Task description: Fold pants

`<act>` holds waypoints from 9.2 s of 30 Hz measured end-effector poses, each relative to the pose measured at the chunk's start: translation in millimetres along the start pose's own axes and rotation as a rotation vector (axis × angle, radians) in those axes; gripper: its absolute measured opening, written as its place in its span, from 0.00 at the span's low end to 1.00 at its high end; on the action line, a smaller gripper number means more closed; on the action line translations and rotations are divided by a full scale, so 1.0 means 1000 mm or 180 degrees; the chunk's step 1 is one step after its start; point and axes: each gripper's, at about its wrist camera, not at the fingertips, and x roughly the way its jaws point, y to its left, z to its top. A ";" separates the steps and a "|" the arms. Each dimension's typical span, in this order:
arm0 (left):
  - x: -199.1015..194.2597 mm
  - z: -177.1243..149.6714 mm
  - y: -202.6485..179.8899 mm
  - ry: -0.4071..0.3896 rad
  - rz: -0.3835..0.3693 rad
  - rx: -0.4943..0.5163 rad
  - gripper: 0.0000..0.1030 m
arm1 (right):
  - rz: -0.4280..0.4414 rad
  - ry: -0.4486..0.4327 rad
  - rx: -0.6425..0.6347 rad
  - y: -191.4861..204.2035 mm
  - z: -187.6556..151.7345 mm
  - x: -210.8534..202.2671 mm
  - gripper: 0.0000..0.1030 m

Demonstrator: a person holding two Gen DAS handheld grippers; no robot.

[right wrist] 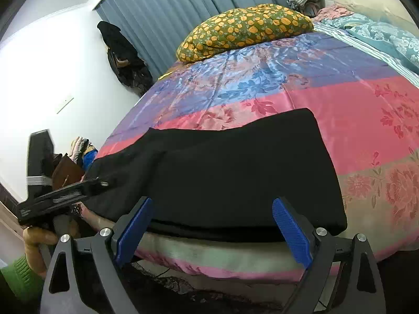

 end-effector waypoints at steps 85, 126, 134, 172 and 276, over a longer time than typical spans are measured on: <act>0.031 -0.010 0.037 0.0258 0.0148 -0.0085 0.19 | -0.0393 0.0894 0.0481 -0.137 0.088 0.085 0.53; 0.031 -0.017 0.035 0.0106 0.0197 -0.0027 0.23 | -0.0610 0.0574 -0.0508 -0.023 0.005 0.068 0.68; 0.030 -0.018 0.037 0.0075 0.0161 -0.0029 0.23 | -0.0425 0.0508 -0.0286 -0.029 0.016 0.058 0.68; -0.034 -0.019 0.070 -0.0413 0.0359 -0.0472 0.83 | -0.1001 -0.0210 -0.0551 -0.011 0.026 0.021 1.00; -0.040 -0.026 0.150 -0.0042 0.0772 -0.1012 0.84 | -0.0784 -0.0736 0.0310 -0.056 0.031 -0.064 1.00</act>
